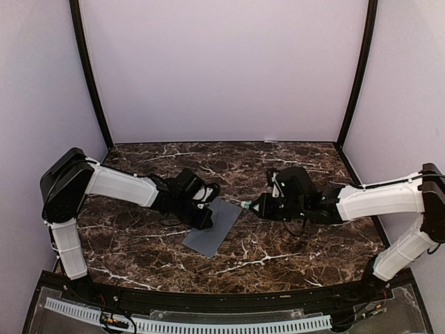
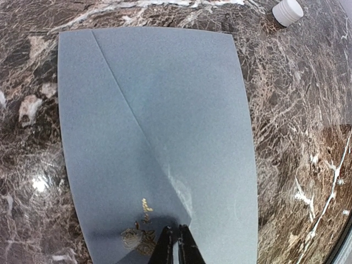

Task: Place the letter into the envelope and seal it
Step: Seal the envelope flap on the envelope.

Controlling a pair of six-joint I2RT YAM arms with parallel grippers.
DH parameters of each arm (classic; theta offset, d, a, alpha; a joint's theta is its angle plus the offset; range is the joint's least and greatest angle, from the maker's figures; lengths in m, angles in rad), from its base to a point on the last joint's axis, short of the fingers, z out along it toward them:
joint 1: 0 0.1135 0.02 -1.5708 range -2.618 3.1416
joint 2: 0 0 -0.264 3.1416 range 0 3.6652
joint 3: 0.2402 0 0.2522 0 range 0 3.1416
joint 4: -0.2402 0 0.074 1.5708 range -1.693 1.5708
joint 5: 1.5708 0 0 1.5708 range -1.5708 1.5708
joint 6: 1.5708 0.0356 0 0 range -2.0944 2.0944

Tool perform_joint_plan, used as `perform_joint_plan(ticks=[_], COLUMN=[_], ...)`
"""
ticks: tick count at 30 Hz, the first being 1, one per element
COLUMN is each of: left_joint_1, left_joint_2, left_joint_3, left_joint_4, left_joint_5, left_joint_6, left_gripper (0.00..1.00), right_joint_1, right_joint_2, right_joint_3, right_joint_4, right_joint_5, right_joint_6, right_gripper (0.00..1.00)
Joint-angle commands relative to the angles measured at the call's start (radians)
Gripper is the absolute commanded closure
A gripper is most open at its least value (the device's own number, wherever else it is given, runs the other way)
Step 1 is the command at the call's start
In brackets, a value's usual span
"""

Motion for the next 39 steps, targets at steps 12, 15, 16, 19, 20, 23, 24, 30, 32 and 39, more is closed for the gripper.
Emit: perform_joint_plan(ticks=[12,15,16,19,20,23,24,30,32,39], left_joint_1=[-0.003,-0.003,-0.003,-0.003,-0.003,-0.003,-0.003,-0.003,-0.003,-0.003], left_joint_2=[0.037,0.006,-0.013,-0.066,-0.077,-0.131,-0.141,-0.193,-0.202,-0.218], left_joint_3=[-0.054,-0.057,-0.058,-0.05,-0.046,-0.047,-0.051,-0.097,-0.123,-0.202], left_joint_4=[-0.033,-0.012,-0.01,-0.014,-0.016,-0.023,-0.025,-0.04,-0.038,-0.003], left_joint_5=[-0.027,-0.007,-0.002,-0.009,-0.011,-0.02,-0.022,-0.026,-0.027,-0.012], left_joint_6=[0.01,0.008,0.006,0.007,0.006,0.001,0.0,-0.011,-0.017,-0.041], left_gripper=[0.95,0.95,0.94,0.93,0.92,0.9,0.9,0.9,0.9,0.93], right_joint_1=[-0.005,0.003,0.005,0.008,0.01,0.014,0.016,0.023,0.025,0.045], right_joint_2=[0.006,0.028,0.033,0.049,0.054,0.073,0.08,0.12,0.138,0.234], right_joint_3=[-0.089,-0.089,-0.089,-0.093,-0.095,-0.087,-0.083,-0.058,-0.048,0.003], right_joint_4=[0.28,0.306,0.314,0.341,0.35,0.374,0.379,0.408,0.421,0.516], right_joint_5=[-0.068,-0.071,-0.07,-0.07,-0.07,-0.098,-0.101,-0.119,-0.128,-0.175], right_joint_6=[0.019,0.021,0.021,0.024,0.025,0.026,0.026,0.022,0.021,0.016], right_gripper=[0.96,0.96,0.96,0.96,0.96,0.96,0.96,0.96,0.96,0.96])
